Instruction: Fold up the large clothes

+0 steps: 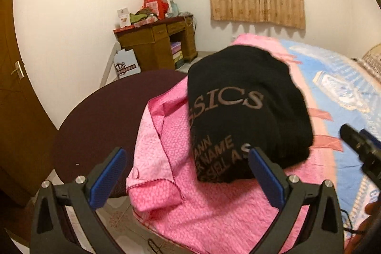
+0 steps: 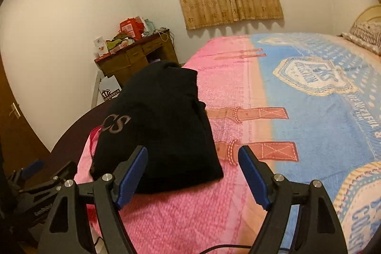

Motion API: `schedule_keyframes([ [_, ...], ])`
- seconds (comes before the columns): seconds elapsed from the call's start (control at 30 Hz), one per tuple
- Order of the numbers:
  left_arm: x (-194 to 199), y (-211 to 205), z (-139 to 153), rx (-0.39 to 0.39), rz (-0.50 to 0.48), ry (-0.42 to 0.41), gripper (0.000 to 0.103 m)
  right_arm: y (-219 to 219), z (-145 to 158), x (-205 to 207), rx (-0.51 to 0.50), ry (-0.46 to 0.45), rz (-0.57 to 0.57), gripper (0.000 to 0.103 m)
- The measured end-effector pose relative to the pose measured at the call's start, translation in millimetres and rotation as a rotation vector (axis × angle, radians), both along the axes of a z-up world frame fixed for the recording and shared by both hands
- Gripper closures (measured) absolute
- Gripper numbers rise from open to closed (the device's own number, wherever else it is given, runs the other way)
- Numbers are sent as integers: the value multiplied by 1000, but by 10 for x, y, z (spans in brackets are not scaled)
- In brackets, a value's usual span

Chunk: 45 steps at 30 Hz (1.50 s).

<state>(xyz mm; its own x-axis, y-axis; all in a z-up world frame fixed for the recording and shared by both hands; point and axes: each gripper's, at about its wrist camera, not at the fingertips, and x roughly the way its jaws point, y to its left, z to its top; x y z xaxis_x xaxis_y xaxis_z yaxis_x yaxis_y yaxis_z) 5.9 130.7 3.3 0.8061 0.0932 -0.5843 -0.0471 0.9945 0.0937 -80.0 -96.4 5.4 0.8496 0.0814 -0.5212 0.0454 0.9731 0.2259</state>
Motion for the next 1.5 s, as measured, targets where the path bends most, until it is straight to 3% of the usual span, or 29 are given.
schedule_keyframes([
  [0.43,-785,89,493,-52,-44,-183,0,427,1019,-1043,-148,-313,-9,23],
  [0.63,-904,189,532,-30,-28,-233,0,635,1370,-1270,-136,-412,22,22],
  [0.83,-911,322,520,-82,-4,-232,0,877,1307,-1415,-187,-452,37,19],
  [1.23,-994,190,491,-24,14,-259,0,841,986,-1172,-137,-343,60,19],
  [1.5,-1013,93,470,-4,-6,-250,0,766,942,-1144,-105,-328,51,18],
])
